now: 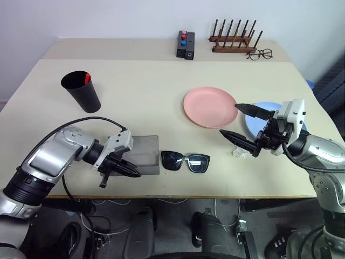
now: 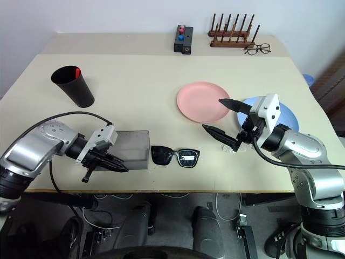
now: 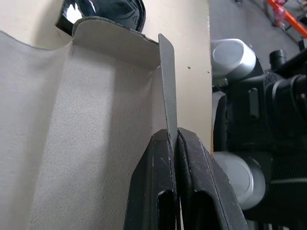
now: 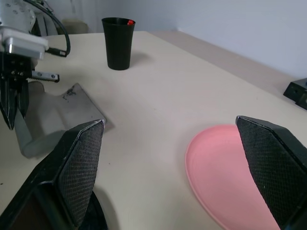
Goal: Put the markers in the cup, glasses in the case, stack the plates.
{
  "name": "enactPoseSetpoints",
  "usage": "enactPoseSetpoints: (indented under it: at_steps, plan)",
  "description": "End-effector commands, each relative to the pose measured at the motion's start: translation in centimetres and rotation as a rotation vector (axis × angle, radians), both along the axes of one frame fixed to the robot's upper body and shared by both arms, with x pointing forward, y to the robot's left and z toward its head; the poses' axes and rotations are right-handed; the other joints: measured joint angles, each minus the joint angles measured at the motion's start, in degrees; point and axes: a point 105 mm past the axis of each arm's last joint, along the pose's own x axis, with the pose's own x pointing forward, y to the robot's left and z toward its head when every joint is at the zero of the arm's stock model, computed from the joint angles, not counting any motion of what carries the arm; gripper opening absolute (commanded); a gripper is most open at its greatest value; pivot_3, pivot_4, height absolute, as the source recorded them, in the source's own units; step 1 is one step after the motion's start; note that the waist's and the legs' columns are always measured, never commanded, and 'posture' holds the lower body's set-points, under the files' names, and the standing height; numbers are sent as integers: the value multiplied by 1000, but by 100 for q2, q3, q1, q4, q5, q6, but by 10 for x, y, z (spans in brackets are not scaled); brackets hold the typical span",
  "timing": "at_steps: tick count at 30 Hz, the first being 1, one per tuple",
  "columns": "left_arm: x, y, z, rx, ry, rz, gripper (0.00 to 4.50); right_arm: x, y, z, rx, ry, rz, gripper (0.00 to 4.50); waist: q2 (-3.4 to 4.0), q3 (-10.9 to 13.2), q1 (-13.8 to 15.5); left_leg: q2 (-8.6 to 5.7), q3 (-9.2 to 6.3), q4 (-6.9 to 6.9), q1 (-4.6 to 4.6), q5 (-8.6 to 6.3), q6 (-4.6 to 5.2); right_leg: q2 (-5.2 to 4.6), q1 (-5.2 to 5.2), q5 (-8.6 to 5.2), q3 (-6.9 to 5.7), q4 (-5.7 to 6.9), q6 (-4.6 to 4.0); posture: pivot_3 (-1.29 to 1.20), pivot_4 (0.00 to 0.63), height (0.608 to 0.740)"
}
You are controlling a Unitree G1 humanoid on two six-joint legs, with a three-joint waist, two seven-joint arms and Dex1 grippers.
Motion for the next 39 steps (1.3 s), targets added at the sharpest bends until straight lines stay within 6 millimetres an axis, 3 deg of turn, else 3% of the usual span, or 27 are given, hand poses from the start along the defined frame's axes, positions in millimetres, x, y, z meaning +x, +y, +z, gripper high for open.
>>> enactPoseSetpoints:
  at_steps: [1, 4, 8, 11, 15, 18, 21, 24, 28, 39]
  plan:
    - [1, -3, 3, -16, -40, 12, 67, -1, 1, 9, 4, -49, 6, 4500, 0, 0, 0, 0, 0, 0, 0, 0, 0, 0, 0, 0, 0, 0, 0, 0, 150, 740]
    - [-4, -3, 4, -36, -6, -9, 909, 0, 0, 10, 4, -51, 6, 4500, 0, 0, -4, 0, 0, 0, 0, 0, 0, 0, -1, 0, 0, -1, 0, 0, 150, 740]
    - [2, 4, 4, -12, -20, 15, 2922, 0, 0, 11, 8, -48, 6, 4500, 0, 0, -1, 0, 0, 0, 0, 0, -1, 0, -1, 0, 0, -1, 0, 0, 150, 740]
    - [3, 0, 18, -75, 33, 13, 4389, 1, 1, 10, 8, -49, 6, 4500, 0, 0, 5, 0, 0, 0, 0, 0, -1, 0, -1, 0, 0, -1, 0, 0, 150, 740]
    - [10, -7, 36, -149, 34, 18, 4459, 1, 2, 10, 9, -52, 7, 4500, 0, 0, 2, 0, 0, 0, -1, 0, -1, 0, -1, -1, 0, -2, 1, 0, 150, 740]
    - [20, -13, 61, -240, 31, 24, 4459, 2, 1, 11, 7, -55, 5, 4500, 0, 0, 3, 0, 0, 1, -1, 0, 0, 0, -1, -1, 0, -1, 1, 0, 150, 740]
    - [48, -49, 79, -317, -60, -30, 4459, 3, -1, 12, -1, -66, 0, 4500, -1, 0, 64, -3, -1, 4, -1, 1, 1, 0, 4, -1, 0, 1, 2, 0, 150, 740]
    - [66, -83, 73, -308, -164, -99, 4459, 1, -1, 12, -12, -70, 11, 4500, -1, -1, 77, -6, -1, 26, -5, -2, 5, 0, 16, -7, 0, -4, 16, 0, 150, 740]
    - [60, -113, 65, -294, -78, -263, 4459, -16, -7, 8, -77, -71, 54, 4500, -3, 1, 17, -7, -1, 18, -4, -5, 12, 1, 14, 2, 1, 0, 2, 0, 150, 740]
    - [67, -123, 19, 0, -213, -514, 4459, -42, -21, 0, -113, -57, 0, 4500, -1, 1, 3, -5, -3, 29, -6, -7, 12, 2, 13, 1, 1, -1, 1, 0, 150, 740]
